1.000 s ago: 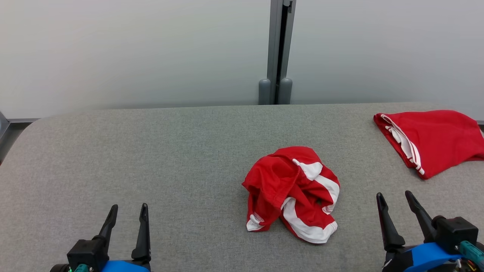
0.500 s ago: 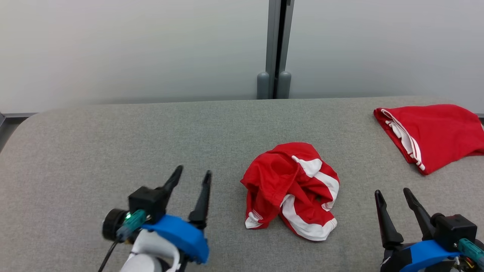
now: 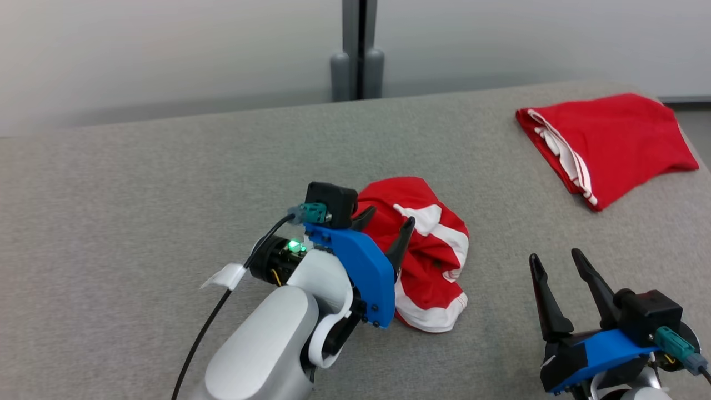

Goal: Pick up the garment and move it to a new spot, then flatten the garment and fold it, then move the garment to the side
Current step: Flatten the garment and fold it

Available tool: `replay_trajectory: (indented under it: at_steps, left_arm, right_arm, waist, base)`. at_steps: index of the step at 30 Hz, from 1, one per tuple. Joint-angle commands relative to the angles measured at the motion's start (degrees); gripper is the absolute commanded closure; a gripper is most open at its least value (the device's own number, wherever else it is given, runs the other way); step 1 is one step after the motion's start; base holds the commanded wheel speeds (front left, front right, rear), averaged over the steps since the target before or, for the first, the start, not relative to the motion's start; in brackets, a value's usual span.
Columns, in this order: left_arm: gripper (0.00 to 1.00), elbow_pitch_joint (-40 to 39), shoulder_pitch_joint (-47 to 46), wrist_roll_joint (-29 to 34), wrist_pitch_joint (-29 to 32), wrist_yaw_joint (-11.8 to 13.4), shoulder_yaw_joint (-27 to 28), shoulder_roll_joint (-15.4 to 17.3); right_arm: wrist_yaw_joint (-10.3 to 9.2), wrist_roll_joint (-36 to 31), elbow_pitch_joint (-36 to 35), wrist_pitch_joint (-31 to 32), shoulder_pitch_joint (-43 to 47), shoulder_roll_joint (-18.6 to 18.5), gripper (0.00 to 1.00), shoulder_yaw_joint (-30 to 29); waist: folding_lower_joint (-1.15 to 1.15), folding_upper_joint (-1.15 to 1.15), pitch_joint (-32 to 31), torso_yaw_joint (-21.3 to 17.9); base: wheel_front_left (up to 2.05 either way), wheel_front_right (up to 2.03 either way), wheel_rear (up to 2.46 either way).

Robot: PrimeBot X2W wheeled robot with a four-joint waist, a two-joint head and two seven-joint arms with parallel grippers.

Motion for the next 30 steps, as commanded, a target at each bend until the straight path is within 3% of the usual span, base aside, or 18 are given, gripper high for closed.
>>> replay_trajectory:
  at_steps: [1,10,19,30]
  left_arm:
    - [0.0,1.2,-2.0,0.1,0.6,0.5,-0.4,0.0]
    - [0.0,9.3,-9.9,-10.4,2.4,7.6,-4.4,-0.2]
    - [0.0,15.3,-12.5,-13.7,4.2,15.9,-9.3,-0.1]
    - [0.0,12.8,-11.6,-15.4,8.0,19.3,-10.9,0.9]
  right_arm:
    - [0.01,0.0,0.0,-0.5,-0.9,-0.1,0.0,0.2]
    - [0.02,0.7,1.7,-1.7,-4.0,-0.1,0.0,2.6]
    - [0.02,1.0,3.4,-2.7,-4.7,-0.1,0.0,2.9]
    - [0.02,1.0,3.9,-3.0,-4.2,-0.1,0.0,2.9]
  waist:
    - [-0.01,-0.01,0.6,-0.6]
    - [-0.01,-0.01,4.4,-5.0]
    - [-0.01,-0.01,4.4,-6.7]
    - [-0.01,-0.01,3.5,-7.3]
  base:
    - [0.0,0.0,0.0]
    - [0.0,0.0,0.0]
    - [0.0,0.0,0.0]
    - [0.0,0.0,0.0]
